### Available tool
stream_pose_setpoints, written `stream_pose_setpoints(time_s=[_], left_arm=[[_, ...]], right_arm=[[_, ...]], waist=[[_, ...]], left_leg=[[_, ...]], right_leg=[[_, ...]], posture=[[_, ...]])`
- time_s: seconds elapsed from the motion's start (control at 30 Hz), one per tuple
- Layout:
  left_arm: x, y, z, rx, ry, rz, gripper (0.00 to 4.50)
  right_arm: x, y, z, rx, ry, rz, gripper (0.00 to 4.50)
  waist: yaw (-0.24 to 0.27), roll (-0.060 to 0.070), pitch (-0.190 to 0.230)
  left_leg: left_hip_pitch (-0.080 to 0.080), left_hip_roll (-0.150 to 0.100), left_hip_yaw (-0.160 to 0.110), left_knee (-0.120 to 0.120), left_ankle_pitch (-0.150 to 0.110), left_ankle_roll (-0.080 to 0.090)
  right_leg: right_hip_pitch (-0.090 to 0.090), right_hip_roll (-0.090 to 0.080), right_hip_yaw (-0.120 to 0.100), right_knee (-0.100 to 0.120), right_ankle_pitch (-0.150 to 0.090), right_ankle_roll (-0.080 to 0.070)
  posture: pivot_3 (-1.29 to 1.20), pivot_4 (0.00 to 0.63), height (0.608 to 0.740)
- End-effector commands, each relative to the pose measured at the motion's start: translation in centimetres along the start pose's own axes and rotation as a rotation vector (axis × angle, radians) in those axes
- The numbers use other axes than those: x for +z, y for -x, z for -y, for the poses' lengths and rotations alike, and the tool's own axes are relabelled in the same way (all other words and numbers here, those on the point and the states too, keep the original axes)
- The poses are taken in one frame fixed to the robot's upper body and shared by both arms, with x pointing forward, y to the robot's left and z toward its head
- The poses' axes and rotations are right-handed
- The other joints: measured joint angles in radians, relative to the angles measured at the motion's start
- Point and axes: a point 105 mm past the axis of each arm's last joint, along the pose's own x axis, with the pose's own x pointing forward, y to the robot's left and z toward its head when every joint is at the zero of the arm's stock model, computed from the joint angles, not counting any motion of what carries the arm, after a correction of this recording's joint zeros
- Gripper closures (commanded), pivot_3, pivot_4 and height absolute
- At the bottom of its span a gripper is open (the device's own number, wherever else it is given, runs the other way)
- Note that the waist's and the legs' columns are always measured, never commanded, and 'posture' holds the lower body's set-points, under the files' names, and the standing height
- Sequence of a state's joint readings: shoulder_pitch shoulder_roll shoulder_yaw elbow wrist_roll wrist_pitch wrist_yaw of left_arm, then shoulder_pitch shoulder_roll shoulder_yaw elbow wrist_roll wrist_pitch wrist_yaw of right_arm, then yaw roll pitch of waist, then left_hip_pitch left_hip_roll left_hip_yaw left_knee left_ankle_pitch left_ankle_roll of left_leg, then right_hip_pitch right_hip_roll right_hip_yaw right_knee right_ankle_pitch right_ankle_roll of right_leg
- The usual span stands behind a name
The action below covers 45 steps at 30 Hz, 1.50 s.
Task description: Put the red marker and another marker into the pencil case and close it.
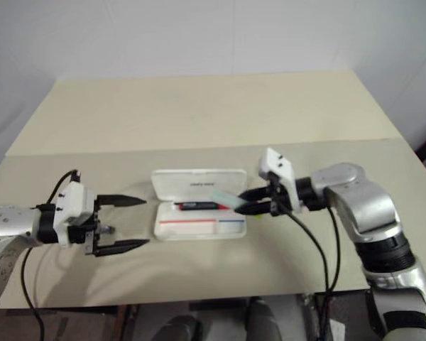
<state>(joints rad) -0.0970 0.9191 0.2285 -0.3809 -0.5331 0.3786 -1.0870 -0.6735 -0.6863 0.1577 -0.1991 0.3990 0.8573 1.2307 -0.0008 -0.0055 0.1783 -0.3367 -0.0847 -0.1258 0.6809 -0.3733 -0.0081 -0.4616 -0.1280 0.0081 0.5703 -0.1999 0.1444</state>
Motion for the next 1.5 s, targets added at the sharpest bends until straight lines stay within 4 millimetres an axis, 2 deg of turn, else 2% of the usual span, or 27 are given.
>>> stream_pose_setpoints(time_s=[0.03,0.47,0.8,1.1,1.5], left_arm=[[0.7,0.8,0.0,0.014,-0.050,-0.011,0.00],[0.7,1.0,0.2,0.005,-0.062,-0.023,0.00],[1.0,0.4,0.1,-0.011,-0.070,-0.009,0.00],[1.0,0.6,0.0,0.003,-0.073,-0.012,0.00],[0.8,0.9,0.2,0.008,-0.075,-0.031,0.00]], right_arm=[[1.0,-1.0,-0.3,0.010,0.045,0.016,3.42],[1.3,-5.1,-1.9,0.087,0.061,0.056,3.42],[2.3,-6.9,-3.0,0.139,0.093,0.086,3.42],[3.2,-8.7,-3.4,0.171,0.122,0.102,3.42],[1.8,-9.7,-3.1,0.190,0.141,0.076,3.42]], waist=[[0.000,0.000,0.000],[-0.002,0.000,0.000],[-0.003,0.000,0.000],[-0.004,0.000,0.000],[-0.005,0.000,0.000]], left_leg=[[0.000,0.000,0.000,0.000,0.000,0.000],[0.000,0.002,0.000,0.000,-0.003,0.001],[0.001,0.002,0.000,0.000,-0.003,0.001],[0.001,0.004,0.000,0.000,-0.004,0.001],[0.001,0.010,0.001,0.000,-0.007,-0.002]], right_leg=[[0.000,0.000,0.000,0.000,0.000,0.000],[-0.001,0.000,-0.002,-0.001,0.000,0.000],[-0.001,0.001,-0.002,-0.001,0.000,0.000],[-0.001,0.003,-0.002,-0.001,0.000,-0.001],[-0.002,0.010,-0.002,-0.003,0.000,-0.003]], posture=[[0.00,0.150,0.740],[0.00,0.150,0.740],[0.00,0.150,0.740],[0.00,0.150,0.740],[0.00,0.150,0.740]])
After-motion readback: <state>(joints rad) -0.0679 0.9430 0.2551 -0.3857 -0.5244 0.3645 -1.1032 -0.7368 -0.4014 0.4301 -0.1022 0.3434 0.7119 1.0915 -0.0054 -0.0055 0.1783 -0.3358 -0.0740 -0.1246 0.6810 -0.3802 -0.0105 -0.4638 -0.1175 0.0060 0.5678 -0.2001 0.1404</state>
